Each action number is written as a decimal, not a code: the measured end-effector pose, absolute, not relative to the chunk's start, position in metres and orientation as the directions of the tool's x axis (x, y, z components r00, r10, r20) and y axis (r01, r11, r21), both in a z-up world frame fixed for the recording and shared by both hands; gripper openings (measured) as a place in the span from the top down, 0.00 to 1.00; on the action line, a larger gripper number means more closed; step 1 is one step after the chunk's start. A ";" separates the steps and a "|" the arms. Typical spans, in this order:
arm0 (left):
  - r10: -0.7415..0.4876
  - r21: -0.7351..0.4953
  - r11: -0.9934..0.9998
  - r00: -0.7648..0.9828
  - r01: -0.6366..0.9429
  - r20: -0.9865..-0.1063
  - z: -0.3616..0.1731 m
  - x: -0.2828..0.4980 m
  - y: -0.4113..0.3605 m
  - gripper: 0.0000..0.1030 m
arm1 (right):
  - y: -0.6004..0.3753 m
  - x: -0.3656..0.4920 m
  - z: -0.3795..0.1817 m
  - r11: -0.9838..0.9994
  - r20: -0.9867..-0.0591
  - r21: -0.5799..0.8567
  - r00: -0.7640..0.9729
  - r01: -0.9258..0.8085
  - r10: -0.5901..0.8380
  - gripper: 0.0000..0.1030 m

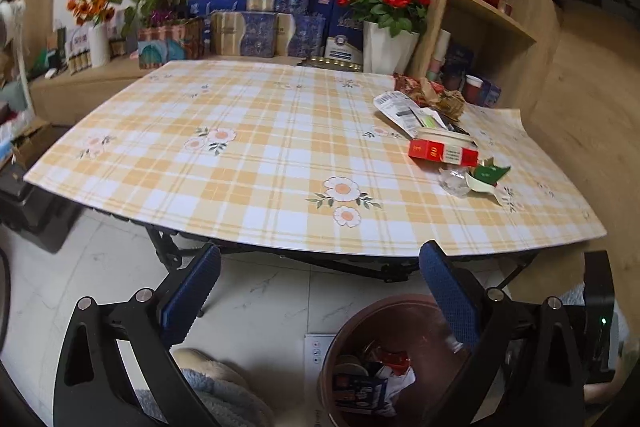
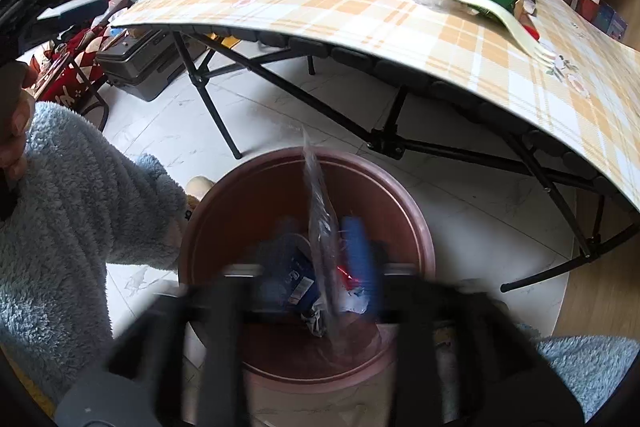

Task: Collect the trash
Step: 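Move both grippers back over the remaining trash on the table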

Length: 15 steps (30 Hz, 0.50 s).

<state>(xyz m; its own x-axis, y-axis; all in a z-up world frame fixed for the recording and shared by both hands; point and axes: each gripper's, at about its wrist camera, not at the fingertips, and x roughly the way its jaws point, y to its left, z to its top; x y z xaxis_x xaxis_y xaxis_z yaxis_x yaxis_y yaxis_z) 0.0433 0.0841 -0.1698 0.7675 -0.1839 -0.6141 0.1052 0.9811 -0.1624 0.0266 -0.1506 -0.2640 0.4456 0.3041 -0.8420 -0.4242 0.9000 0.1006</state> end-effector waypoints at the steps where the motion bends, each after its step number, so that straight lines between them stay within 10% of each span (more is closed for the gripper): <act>1: -0.187 -0.179 0.979 0.768 0.096 -0.613 -0.170 0.044 0.087 0.06 | -0.151 0.025 -0.260 0.904 -0.830 0.088 0.471 -0.417 0.298 0.19; 15: -0.187 -0.294 0.956 0.769 0.000 -0.611 -0.173 0.045 0.112 0.06 | -0.187 0.027 -0.223 0.963 -0.737 0.081 0.635 -0.259 0.233 0.06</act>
